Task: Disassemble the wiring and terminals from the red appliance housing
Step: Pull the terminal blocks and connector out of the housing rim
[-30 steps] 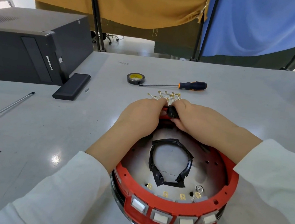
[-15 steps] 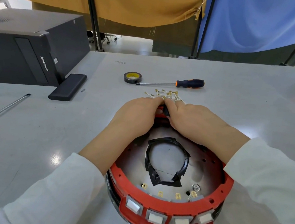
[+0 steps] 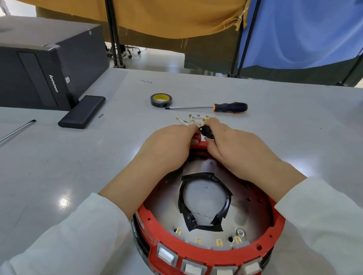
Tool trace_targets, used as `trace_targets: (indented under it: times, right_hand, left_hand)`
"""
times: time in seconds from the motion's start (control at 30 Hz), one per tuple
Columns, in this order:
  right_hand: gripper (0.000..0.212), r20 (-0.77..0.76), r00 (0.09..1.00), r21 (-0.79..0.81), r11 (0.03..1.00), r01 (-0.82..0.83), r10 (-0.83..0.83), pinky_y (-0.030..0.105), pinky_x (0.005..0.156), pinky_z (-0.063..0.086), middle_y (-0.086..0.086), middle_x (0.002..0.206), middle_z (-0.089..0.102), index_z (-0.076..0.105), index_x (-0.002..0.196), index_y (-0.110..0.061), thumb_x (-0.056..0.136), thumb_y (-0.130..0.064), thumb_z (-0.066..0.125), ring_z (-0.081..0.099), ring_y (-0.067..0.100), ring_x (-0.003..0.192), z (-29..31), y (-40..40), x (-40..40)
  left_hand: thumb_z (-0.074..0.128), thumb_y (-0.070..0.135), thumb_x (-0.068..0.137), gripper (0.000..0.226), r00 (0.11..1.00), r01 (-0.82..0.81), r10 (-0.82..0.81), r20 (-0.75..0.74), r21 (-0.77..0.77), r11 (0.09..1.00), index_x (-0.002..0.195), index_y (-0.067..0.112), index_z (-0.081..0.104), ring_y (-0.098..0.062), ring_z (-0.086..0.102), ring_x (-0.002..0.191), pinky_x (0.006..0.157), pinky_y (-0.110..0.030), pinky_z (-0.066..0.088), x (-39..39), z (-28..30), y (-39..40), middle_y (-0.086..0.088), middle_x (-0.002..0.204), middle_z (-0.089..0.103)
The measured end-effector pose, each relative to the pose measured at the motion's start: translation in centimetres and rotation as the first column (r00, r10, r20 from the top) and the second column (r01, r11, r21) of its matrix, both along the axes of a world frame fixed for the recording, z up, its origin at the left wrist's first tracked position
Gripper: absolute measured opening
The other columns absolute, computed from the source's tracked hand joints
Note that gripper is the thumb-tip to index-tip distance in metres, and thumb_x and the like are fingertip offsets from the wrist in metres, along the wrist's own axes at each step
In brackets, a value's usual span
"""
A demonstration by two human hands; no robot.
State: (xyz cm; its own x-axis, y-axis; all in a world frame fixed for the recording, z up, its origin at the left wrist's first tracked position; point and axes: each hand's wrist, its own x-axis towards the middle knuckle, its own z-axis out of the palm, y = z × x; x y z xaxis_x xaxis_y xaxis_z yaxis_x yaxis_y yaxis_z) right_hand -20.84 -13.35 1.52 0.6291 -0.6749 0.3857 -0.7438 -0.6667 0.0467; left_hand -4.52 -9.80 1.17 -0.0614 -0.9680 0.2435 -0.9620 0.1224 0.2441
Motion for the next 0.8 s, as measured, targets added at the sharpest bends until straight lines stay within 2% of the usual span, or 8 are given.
trace_targets:
  times: [0.2,0.3,0.43,0.53,0.6,0.63,0.73,0.8]
  right_hand:
    - [0.035,0.000,0.999,0.037,0.999,-0.032,0.032,0.033,0.058,0.032,0.002,0.112,0.047,0.038,0.130,-0.025,0.097,-0.034,0.038,0.055,0.027,0.091,0.2,0.0,0.0]
    - [0.035,0.054,0.998,0.035,0.999,-0.022,0.020,0.032,0.061,0.032,-0.002,0.114,0.048,0.042,0.130,-0.027,0.097,-0.038,0.039,0.054,0.022,0.097,0.3,-0.3,-0.3]
    - [0.037,0.140,0.990,0.148,0.989,0.010,-0.031,0.031,0.069,0.035,-0.008,0.126,0.055,0.041,0.133,-0.031,0.098,-0.043,0.038,0.056,0.020,0.107,0.5,-0.8,-0.5]
    - [0.036,0.227,0.970,0.223,0.974,0.034,-0.086,0.031,0.063,0.033,-0.006,0.096,0.064,0.039,0.129,-0.029,0.097,-0.045,0.041,0.061,0.020,0.086,0.5,-1.0,-0.7]
    - [0.028,0.294,0.948,0.298,0.954,0.029,-0.121,0.031,0.055,0.031,-0.013,0.073,0.055,0.038,0.118,-0.029,0.096,-0.045,0.045,0.055,0.010,0.066,0.6,-1.3,-0.7]
    - [0.024,0.337,0.930,0.351,0.936,0.020,-0.146,0.030,0.055,0.032,-0.014,0.070,0.052,0.038,0.112,-0.030,0.094,-0.043,0.048,0.052,0.006,0.064,0.7,-1.6,-0.7]
    - [0.022,0.393,0.897,0.467,0.884,-0.007,-0.201,0.029,0.062,0.040,-0.008,0.085,0.058,0.043,0.105,-0.029,0.090,-0.035,0.058,0.054,0.006,0.070,1.0,-3.0,-1.9]
    - [0.022,0.369,0.900,0.518,0.855,0.009,-0.234,0.024,0.058,0.045,-0.004,0.099,0.057,0.050,0.104,-0.024,0.088,-0.030,0.063,0.058,0.010,0.072,1.3,-4.3,-3.2]
  left_hand:
    - [0.041,0.020,0.097,0.018,1.000,0.014,-0.014,0.008,-0.002,1.000,0.112,0.019,0.051,-0.029,0.058,0.096,0.079,-0.042,0.047,0.0,0.1,0.1,-0.007,0.107,0.064]
    - [0.041,0.023,0.098,0.019,1.000,0.008,-0.008,-0.005,0.008,1.000,0.113,0.020,0.053,-0.027,0.057,0.098,0.080,-0.040,0.045,0.0,0.1,0.1,-0.006,0.108,0.064]
    - [0.042,0.024,0.098,0.018,1.000,0.007,-0.006,-0.024,0.022,1.000,0.111,0.025,0.055,-0.023,0.057,0.100,0.082,-0.037,0.045,0.0,0.1,0.1,-0.001,0.110,0.065]
    - [0.042,0.025,0.098,0.017,1.000,0.007,-0.006,-0.018,0.026,1.000,0.109,0.025,0.055,-0.023,0.057,0.100,0.082,-0.038,0.045,0.0,0.2,0.1,-0.001,0.110,0.065]
    - [0.042,0.026,0.098,0.017,1.000,0.001,-0.001,-0.019,0.032,0.999,0.109,0.026,0.055,-0.023,0.057,0.100,0.081,-0.037,0.045,0.0,0.3,0.1,-0.001,0.111,0.064]
    - [0.042,0.026,0.098,0.017,1.000,0.002,-0.001,-0.016,0.036,0.999,0.110,0.026,0.055,-0.024,0.057,0.100,0.080,-0.036,0.045,0.0,0.3,0.1,-0.001,0.111,0.064]
    - [0.041,0.029,0.099,0.018,1.000,0.002,-0.002,-0.006,0.035,0.999,0.111,0.026,0.055,-0.024,0.056,0.100,0.077,-0.033,0.041,0.1,0.2,0.1,-0.001,0.112,0.063]
    - [0.041,0.029,0.099,0.019,1.000,0.003,-0.003,-0.007,0.032,0.999,0.112,0.026,0.054,-0.023,0.056,0.100,0.076,-0.032,0.040,0.1,0.2,0.1,-0.001,0.112,0.063]
